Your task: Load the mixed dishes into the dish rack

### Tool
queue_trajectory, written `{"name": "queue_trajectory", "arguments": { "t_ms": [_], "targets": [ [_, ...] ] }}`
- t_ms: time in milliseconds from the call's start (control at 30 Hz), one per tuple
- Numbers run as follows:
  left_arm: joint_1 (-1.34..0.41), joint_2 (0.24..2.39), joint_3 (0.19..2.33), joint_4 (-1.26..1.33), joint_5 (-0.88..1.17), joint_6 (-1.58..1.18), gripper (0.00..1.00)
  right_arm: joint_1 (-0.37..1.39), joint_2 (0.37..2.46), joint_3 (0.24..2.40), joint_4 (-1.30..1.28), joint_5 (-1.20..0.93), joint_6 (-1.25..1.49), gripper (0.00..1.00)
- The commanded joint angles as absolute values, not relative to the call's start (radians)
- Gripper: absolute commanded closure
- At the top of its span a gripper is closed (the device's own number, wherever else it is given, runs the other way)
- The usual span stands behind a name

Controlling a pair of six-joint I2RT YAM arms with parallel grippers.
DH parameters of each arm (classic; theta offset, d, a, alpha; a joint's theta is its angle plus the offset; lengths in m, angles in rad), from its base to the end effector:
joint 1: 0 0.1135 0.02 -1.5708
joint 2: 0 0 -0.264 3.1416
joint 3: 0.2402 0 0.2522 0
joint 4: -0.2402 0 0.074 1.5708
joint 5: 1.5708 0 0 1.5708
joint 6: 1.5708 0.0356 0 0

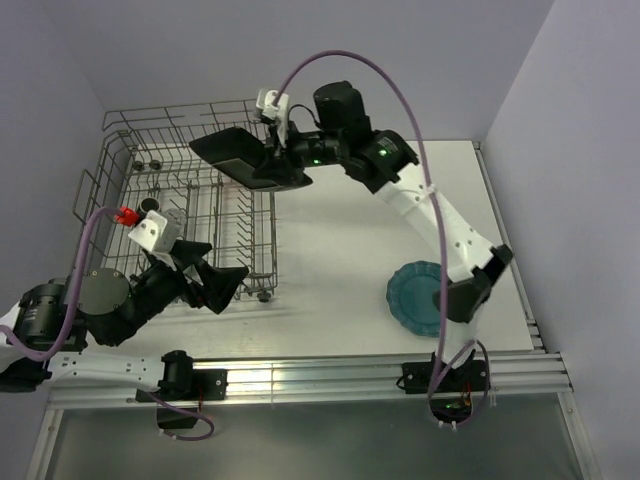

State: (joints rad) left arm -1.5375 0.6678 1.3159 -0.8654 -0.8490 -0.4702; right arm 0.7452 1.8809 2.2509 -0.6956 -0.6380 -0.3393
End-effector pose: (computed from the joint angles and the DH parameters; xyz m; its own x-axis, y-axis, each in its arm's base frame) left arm 0.0289 -0.0661 0.4517 -0.2945 -0.1498 -0.9438 0.5637 0.7703 -0.2981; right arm 0.2829 0.2899 0.4766 0.0976 -0.2737 -0.9569 -0.9830 0.1237 -0.1357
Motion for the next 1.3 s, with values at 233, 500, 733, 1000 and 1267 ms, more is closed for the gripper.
{"name": "queue_trajectory", "arguments": {
  "t_ms": [233,500,733,1000,1267],
  "targets": [
    [-1.536,0.817,1.609,-0.868,-0.519,-0.31,0.01,0.753,1.315,1.743,-0.638,-0.831,-0.261,1.0],
    [-1.536,0.991,1.727,-0.884,-0.147,-0.216,0.01,0.906,1.008,1.361,-0.545,-0.907,-0.109,1.0],
    [-1.537,1.109,1.703,-0.898,0.082,-0.227,0.01,1.063,0.884,1.289,-0.554,-0.899,-0.046,1.0],
    [-1.536,1.117,1.625,-0.836,0.209,-0.253,0.06,1.071,0.838,1.246,-0.6,-0.937,-0.058,1.0],
    [-1.526,1.169,1.657,-0.841,0.273,-0.256,0.18,1.074,0.841,1.232,-0.6,-0.974,-0.064,1.0]
  ]
}}
